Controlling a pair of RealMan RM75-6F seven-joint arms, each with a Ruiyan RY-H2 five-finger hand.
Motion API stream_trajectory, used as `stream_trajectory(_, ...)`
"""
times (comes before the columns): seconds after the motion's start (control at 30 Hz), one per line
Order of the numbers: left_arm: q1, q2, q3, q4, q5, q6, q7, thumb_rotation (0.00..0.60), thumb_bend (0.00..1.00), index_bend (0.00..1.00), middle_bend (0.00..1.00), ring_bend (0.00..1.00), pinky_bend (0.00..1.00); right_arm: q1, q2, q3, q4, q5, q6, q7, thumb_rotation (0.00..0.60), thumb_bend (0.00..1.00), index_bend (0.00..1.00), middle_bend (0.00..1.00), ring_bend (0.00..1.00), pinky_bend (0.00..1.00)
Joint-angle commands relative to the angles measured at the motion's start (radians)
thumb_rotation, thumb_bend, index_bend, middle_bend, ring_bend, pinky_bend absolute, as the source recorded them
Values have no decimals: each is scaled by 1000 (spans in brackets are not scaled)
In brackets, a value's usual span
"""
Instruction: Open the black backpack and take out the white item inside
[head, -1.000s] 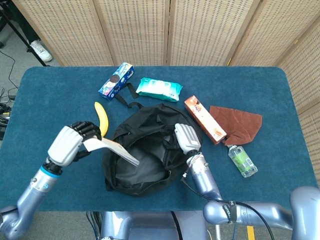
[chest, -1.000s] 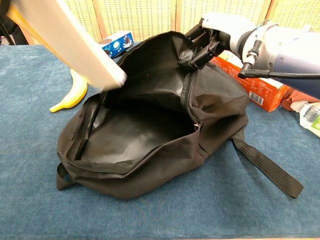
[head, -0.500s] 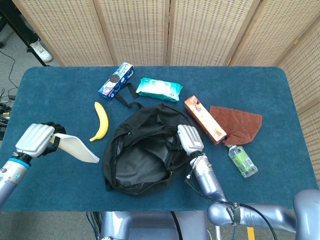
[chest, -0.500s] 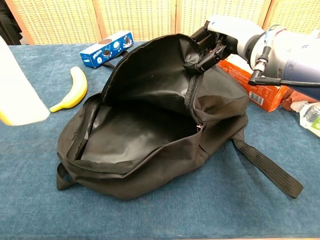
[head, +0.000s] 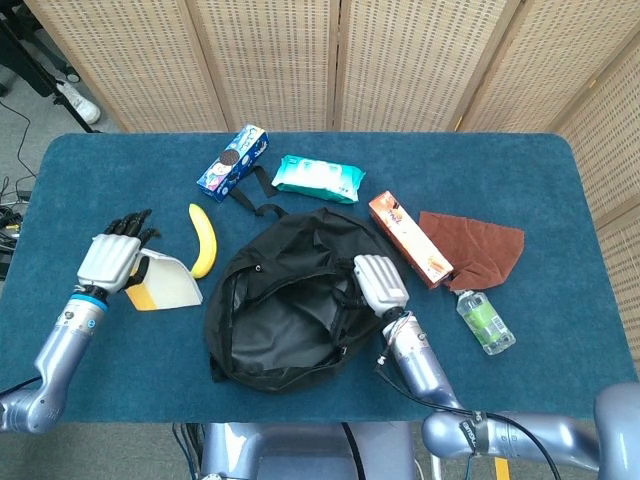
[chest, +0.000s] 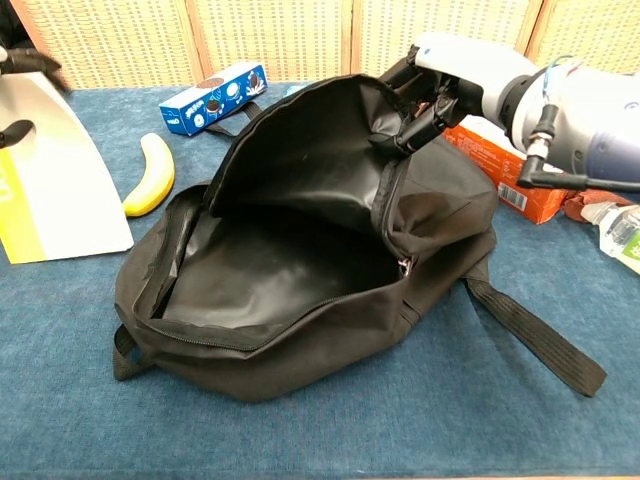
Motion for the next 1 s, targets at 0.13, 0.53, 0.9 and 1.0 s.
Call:
stream_trajectory(0.13, 39, -34, -48, 47, 187, 145, -193, 600, 478, 0, 0, 0, 0, -32, 54, -78, -37, -209, -30, 41, 600, 372, 630, 554, 434, 376)
stream_trajectory(0.53, 112, 6, -33, -32, 311, 269, -221, 600, 478, 0, 0, 0, 0, -74, 306, -307, -37, -722, -58, 65, 600, 0, 179, 74, 0, 104)
stream_trajectory(0.9, 240, 42, 33, -146, 385, 411, -161, 600, 543, 0, 0, 0, 0, -165, 443, -392, 326, -1129, 262, 93, 600, 0, 179, 70, 0, 104)
stream_trajectory(1.0, 262, 44, 42, -164, 386, 429, -162, 600, 549, 0, 0, 0, 0, -185, 440, -389, 388, -1133, 304, 108, 600, 0, 179, 70, 0, 104)
